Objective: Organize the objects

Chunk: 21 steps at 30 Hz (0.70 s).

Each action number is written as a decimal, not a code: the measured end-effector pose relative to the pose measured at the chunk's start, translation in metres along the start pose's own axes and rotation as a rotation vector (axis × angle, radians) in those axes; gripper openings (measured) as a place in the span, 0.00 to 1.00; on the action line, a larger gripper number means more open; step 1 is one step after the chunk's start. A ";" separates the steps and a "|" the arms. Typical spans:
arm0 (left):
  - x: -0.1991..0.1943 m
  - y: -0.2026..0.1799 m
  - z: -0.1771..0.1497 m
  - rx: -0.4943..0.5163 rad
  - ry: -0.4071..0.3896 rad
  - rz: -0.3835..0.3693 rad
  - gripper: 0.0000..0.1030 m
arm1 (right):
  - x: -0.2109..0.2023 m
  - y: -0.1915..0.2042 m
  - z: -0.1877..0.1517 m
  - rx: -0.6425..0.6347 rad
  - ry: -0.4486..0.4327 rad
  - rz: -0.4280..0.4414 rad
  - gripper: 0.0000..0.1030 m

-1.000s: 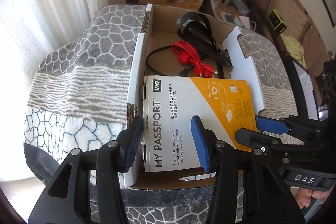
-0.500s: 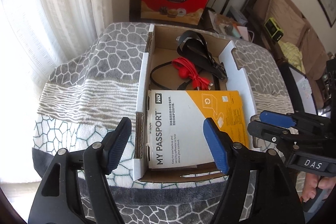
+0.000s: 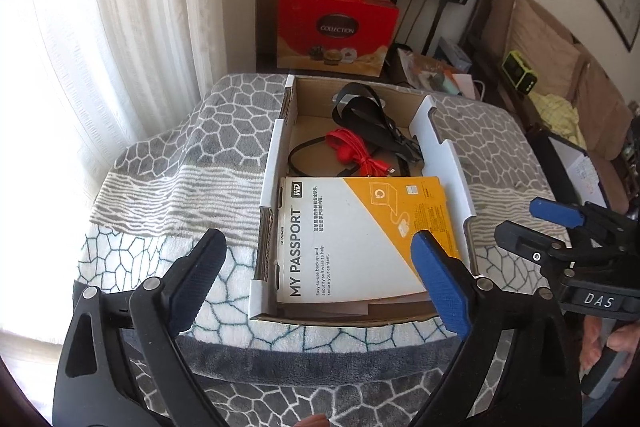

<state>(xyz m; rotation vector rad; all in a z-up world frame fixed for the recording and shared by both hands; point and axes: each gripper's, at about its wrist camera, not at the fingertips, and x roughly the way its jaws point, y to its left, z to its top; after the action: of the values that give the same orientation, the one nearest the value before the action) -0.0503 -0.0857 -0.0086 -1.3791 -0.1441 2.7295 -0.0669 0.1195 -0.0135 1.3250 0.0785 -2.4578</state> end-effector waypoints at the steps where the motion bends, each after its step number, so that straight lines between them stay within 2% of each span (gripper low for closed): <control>1: -0.004 -0.003 -0.003 0.011 -0.018 -0.001 0.91 | -0.004 -0.002 -0.003 -0.003 -0.013 -0.015 0.80; 3: -0.011 -0.010 -0.008 0.024 -0.040 0.009 1.00 | -0.011 -0.006 -0.008 -0.002 -0.038 -0.047 0.82; 10: -0.033 -0.029 -0.020 0.022 -0.118 0.019 1.00 | -0.038 -0.022 -0.028 0.028 -0.121 -0.148 0.87; 15: -0.037 -0.038 -0.032 0.008 -0.129 0.025 1.00 | -0.054 -0.032 -0.042 0.063 -0.165 -0.177 0.90; 18: -0.036 -0.043 -0.041 0.004 -0.122 0.032 1.00 | -0.058 -0.034 -0.050 0.083 -0.181 -0.189 1.00; 21: -0.035 -0.048 -0.047 0.012 -0.122 0.042 1.00 | -0.063 -0.034 -0.060 0.097 -0.200 -0.226 0.99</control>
<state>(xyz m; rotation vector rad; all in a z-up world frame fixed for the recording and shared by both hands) 0.0092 -0.0397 -0.0026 -1.2259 -0.1073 2.8451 0.0013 0.1812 0.0007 1.1554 0.0632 -2.8048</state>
